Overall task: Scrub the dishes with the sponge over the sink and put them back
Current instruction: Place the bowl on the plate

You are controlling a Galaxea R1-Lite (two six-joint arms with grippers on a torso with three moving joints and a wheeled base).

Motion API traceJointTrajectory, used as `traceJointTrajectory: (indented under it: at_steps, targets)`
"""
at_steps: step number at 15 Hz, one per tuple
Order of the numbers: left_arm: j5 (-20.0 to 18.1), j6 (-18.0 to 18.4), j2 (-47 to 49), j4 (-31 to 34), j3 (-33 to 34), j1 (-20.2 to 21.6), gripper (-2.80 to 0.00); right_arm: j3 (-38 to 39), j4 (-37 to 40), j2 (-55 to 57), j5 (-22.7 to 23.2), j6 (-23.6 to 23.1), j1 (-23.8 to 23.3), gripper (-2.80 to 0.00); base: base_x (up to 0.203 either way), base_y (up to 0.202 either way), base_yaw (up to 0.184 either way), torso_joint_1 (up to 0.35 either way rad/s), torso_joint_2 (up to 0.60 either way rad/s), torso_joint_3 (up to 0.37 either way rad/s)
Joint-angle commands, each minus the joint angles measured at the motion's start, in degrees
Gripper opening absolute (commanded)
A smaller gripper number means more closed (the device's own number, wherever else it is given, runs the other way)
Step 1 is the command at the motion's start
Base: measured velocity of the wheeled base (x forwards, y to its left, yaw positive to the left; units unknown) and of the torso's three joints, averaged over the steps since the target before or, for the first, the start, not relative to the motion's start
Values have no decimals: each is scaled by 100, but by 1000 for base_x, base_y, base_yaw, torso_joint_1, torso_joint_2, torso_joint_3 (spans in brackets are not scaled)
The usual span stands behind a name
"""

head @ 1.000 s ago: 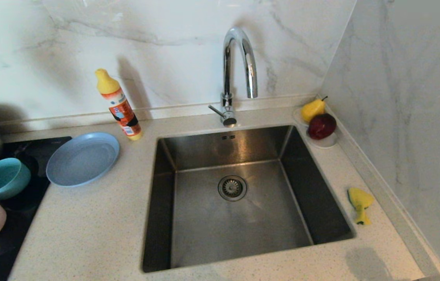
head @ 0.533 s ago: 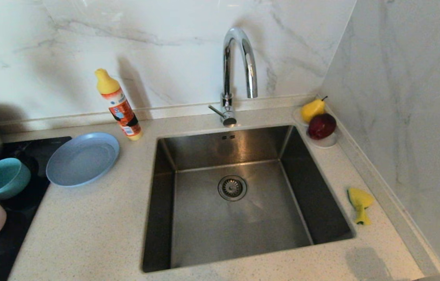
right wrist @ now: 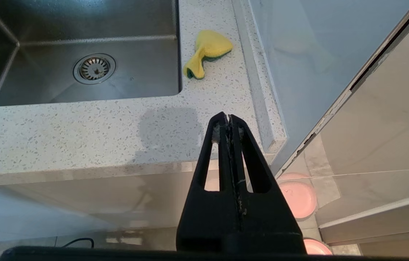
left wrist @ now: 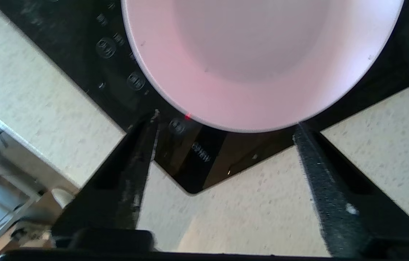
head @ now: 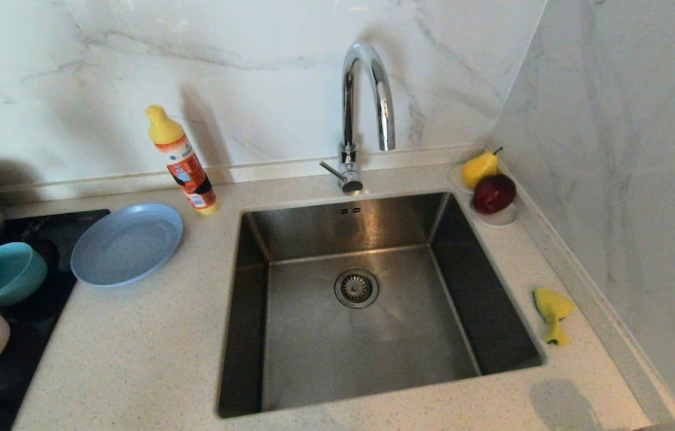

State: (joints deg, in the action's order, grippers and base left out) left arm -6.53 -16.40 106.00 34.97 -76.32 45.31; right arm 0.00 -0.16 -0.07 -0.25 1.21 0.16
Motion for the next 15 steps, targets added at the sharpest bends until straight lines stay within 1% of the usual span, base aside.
traceJointTrajectory:
  at_steps: [1,3,8,10,11,12,13,15]
  targets:
    - [-49,-12,97,-199,108,4,0,0,-2,-1,-1,2,2,-280,0,0,0,0,0,0]
    - [-63,-3,127,-295,154,4,0,0,-2,-1,-1,2,2,-280,0,0,0,0,0,0]
    - [-147,-6,368,-307,137,4,0,0,-2,-1,-1,2,2,-280,0,0,0,0,0,0]
    - [-155,-3,224,-294,54,4,0,0,-2,-1,-1,2,2,-280,0,0,0,0,0,0]
    - [-219,16,32,-284,52,3,0,0,-2,-1,-1,2,2,-280,0,0,0,0,0,0]
    - [-377,44,-195,-252,54,-1,0,0,-2,-1,-1,2,2,-280,0,0,0,0,0,0]
    - [-523,117,-419,-227,76,-3,0,0,-2,-1,-1,2,2,-280,0,0,0,0,0,0]
    - [-654,488,-657,-244,102,-5,0,0,-2,-1,-9,2,2,-280,0,0,0,0,0,0]
